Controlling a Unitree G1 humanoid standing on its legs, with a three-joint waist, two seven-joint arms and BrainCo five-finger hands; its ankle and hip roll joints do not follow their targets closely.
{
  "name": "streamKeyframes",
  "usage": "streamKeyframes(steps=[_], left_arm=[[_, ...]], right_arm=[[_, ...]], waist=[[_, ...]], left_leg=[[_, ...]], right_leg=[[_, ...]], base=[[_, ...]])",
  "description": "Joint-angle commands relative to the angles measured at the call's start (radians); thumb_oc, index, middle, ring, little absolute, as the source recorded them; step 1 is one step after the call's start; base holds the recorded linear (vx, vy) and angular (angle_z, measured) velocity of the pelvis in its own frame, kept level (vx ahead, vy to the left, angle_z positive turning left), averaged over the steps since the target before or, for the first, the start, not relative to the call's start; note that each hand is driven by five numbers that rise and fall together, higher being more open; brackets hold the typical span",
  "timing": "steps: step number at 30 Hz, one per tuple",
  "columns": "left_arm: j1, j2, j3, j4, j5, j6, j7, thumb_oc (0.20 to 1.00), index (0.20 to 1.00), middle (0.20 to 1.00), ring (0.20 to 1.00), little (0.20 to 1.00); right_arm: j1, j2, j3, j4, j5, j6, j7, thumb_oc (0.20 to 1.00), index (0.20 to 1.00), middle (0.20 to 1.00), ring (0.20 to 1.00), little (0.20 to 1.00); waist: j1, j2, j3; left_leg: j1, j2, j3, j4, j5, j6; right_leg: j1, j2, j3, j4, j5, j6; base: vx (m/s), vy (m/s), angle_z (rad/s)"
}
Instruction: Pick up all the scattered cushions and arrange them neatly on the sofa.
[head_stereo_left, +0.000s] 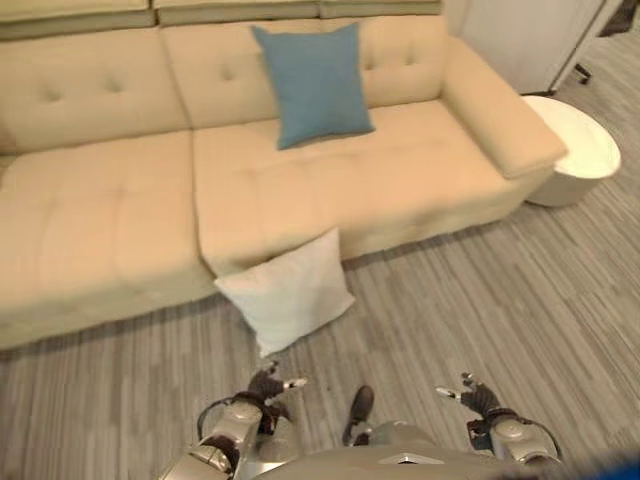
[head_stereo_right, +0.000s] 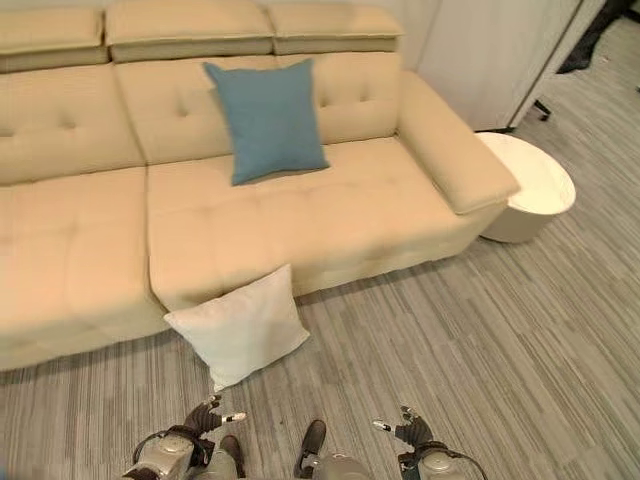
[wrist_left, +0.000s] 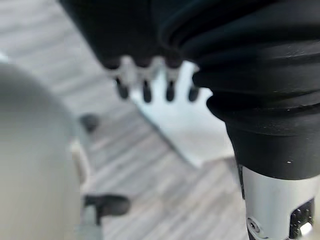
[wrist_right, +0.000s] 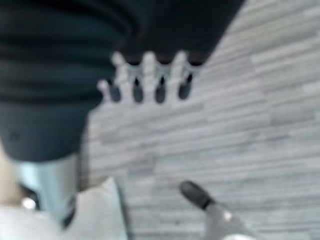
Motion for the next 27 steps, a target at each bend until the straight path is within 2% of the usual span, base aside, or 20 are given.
streamKeyframes(steps=[1, 5, 6, 7, 8, 10, 11, 12, 13, 14, 17, 19, 20, 21, 24, 27], left_arm=[[-0.007, 0.001, 0.009, 0.007, -0.021, -0.025, -0.008, 1.0, 1.0, 1.0, 1.0, 1.0], [0.0, 0.01, 0.019, 0.011, -0.021, -0.024, -0.01, 1.0, 1.0, 1.0, 1.0, 1.0], [0.002, 0.013, 0.026, 0.013, -0.021, -0.024, -0.008, 1.0, 1.0, 1.0, 1.0, 1.0], [0.002, 0.013, 0.026, 0.013, -0.021, -0.024, -0.008, 1.0, 1.0, 1.0, 1.0, 1.0], [0.003, 0.019, 0.03, 0.016, -0.021, -0.025, -0.005, 1.0, 1.0, 1.0, 1.0, 1.0], [-0.001, 0.026, 0.025, 0.01, -0.021, -0.027, -0.003, 1.0, 1.0, 1.0, 1.0, 1.0], [-0.003, 0.028, 0.025, 0.009, -0.019, -0.03, -0.005, 1.0, 1.0, 1.0, 1.0, 1.0], [-0.003, 0.032, 0.023, 0.005, -0.021, -0.037, -0.003, 1.0, 1.0, 1.0, 1.0, 1.0], [-0.008, 0.034, 0.024, -0.005, -0.025, -0.041, -0.001, 1.0, 1.0, 1.0, 1.0, 1.0], [-0.013, 0.036, 0.026, 0.0, -0.023, -0.042, 0.002, 1.0, 1.0, 1.0, 1.0, 1.0], [-0.01, 0.035, 0.029, 0.002, -0.023, -0.047, 0.006, 1.0, 1.0, 1.0, 1.0, 1.0], [-0.001, 0.035, 0.03, -0.003, -0.026, -0.047, 0.006, 1.0, 1.0, 1.0, 1.0, 1.0], [0.0, 0.035, 0.038, -0.012, -0.049, -0.047, 0.004, 1.0, 1.0, 1.0, 1.0, 1.0], [0.0, 0.035, 0.038, -0.012, -0.049, -0.047, 0.004, 1.0, 1.0, 1.0, 1.0, 1.0], [-0.016, 0.035, 0.034, -0.024, -0.062, -0.047, 0.013, 1.0, 1.0, 1.0, 1.0, 1.0], [-0.023, 0.04, 0.026, -0.042, -0.064, -0.047, 0.013, 1.0, 1.0, 1.0, 1.0, 1.0]], right_arm=[[-0.002, -0.016, -0.012, 0.014, 0.012, -0.014, -0.015, 1.0, 1.0, 1.0, 1.0, 1.0], [-0.016, -0.008, -0.004, 0.007, 0.004, -0.013, -0.014, 1.0, 1.0, 1.0, 1.0, 1.0], [-0.026, -0.007, -0.003, -0.005, 0.002, -0.013, -0.011, 1.0, 1.0, 1.0, 1.0, 1.0], [-0.026, -0.007, -0.003, -0.005, 0.002, -0.013, -0.011, 1.0, 1.0, 1.0, 1.0, 1.0], [-0.039, -0.005, 0.005, -0.016, -0.005, -0.014, -0.011, 1.0, 1.0, 1.0, 1.0, 1.0], [-0.044, -0.005, 0.015, -0.034, -0.006, -0.017, -0.012, 1.0, 1.0, 1.0, 1.0, 1.0], [-0.047, -0.004, 0.02, -0.037, -0.008, -0.016, -0.009, 1.0, 1.0, 1.0, 1.0, 1.0], [-0.053, -0.01, 0.033, -0.051, -0.013, -0.018, -0.007, 1.0, 1.0, 1.0, 1.0, 1.0], [-0.06, -0.015, 0.036, -0.055, -0.016, -0.018, -0.009, 1.0, 1.0, 1.0, 1.0, 1.0], [-0.063, -0.013, 0.041, -0.067, -0.018, -0.019, -0.01, 1.0, 1.0, 1.0, 1.0, 1.0], [-0.052, -0.014, 0.041, -0.08, -0.019, -0.02, -0.006, 1.0, 1.0, 1.0, 1.0, 1.0], [-0.043, -0.019, 0.047, -0.092, -0.026, -0.021, -0.006, 1.0, 1.0, 1.0, 1.0, 1.0], [-0.035, -0.03, 0.042, -0.104, -0.019, -0.028, -0.007, 1.0, 1.0, 1.0, 1.0, 1.0], [-0.035, -0.03, 0.042, -0.104, -0.019, -0.028, -0.007, 1.0, 1.0, 1.0, 1.0, 1.0], [-0.029, -0.041, 0.036, -0.121, 0.0, -0.034, -0.015, 1.0, 1.0, 1.0, 1.0, 1.0], [-0.013, -0.05, 0.038, -0.146, 0.004, -0.037, -0.016, 1.0, 1.0, 1.0, 1.0, 1.0]], waist=[[-0.017, 0.029, -0.049], [0.0, 0.031, -0.058], [0.008, 0.038, -0.055], [0.009, 0.038, -0.055], [0.011, 0.044, -0.046], [0.0, 0.051, -0.034], [-0.004, 0.058, -0.035], [-0.014, 0.065, -0.031], [-0.015, 0.064, -0.029], [-0.017, 0.059, -0.029], [-0.031, 0.055, -0.03], [-0.025, 0.051, -0.037], [-0.019, 0.049, -0.039], [-0.021, 0.049, -0.039], [-0.022, 0.049, -0.038], [-0.032, 0.039, -0.033]], left_leg=[[0.0, -0.039, -0.074, -0.062, 0.045, 0.037], [0.028, -0.07, -0.092, -0.069, 0.015, 0.065], [0.037, -0.092, -0.094, -0.077, 0.011, 0.095], [0.037, -0.092, -0.094, -0.077, 0.011, 0.095], [0.05, -0.106, -0.105, -0.08, 0.002, 0.112], [0.06, -0.116, -0.134, -0.082, -0.002, 0.121], [0.066, -0.118, -0.148, -0.086, -0.005, 0.121], [0.09, -0.124, -0.18, -0.104, -0.006, 0.114], [0.099, -0.129, -0.196, -0.112, -0.007, 0.104], [0.106, -0.132, -0.204, -0.117, -0.009, 0.1], [0.121, -0.131, -0.245, -0.107, -0.019, 0.092], [0.118, -0.124, -0.255, -0.103, -0.015, 0.078], [0.11, -0.11, -0.279, -0.105, -0.004, 0.061], [0.109, -0.11, -0.28, -0.105, -0.004, 0.061], [0.073, -0.086, -0.308, -0.099, 0.021, 0.031], [0.037, -0.068, -0.293, -0.039, 0.022, 0.014]], right_leg=[[0.092, -0.049, 0.089, 0.09, -0.092, 0.155], [0.099, -0.09, 0.089, 0.161, -0.111, 0.17], [0.065, -0.128, 0.093, 0.247, -0.089, 0.174], [0.065, -0.128, 0.093, 0.248, -0.089, 0.174], [0.027, -0.152, 0.116, 0.34, -0.053, 0.187], [-0.022, -0.138, 0.19, 0.421, -0.033, 0.195], [-0.042, -0.122, 0.227, 0.418, -0.039, 0.19], [-0.068, -0.083, 0.288, 0.353, -0.064, 0.179], [-0.076, -0.079, 0.307, 0.252, -0.037, 0.183], [-0.095, -0.074, 0.317, 0.208, -0.02, 0.187], [-0.083, -0.057, 0.364, 0.192, -0.019, 0.193], [-0.063, -0.052, 0.354, 0.173, -0.024, 0.183], [-0.043, -0.045, 0.324, 0.154, -0.034, 0.172], [-0.042, -0.045, 0.323, 0.153, -0.034, 0.172], [-0.027, -0.037, 0.267, 0.134, -0.049, 0.149], [-0.006, -0.032, 0.236, 0.127, -0.067, 0.13]], base=[[0.18, 0.14, 0.04], [0.16, 0.205, 0.07], [0.1, 0.231, 0.04], [0.11, 0.278, -0.01], [0.1, 0.164, 0.08], [0.12, 0.149, -0.03], [0.19, 0.069, 0.26], [0.26, -0.005, 0.58], [0.28, -0.062, 0.69], [0.22, -0.103, 0.4], [0.17, -0.099, 0.35], [0.15, -0.198, 0.93], [0.1, -0.197, 0.75], [0.09, -0.244, 0.41], [0.05, -0.192, 0.64], [0.04, -0.145, 0.49]])
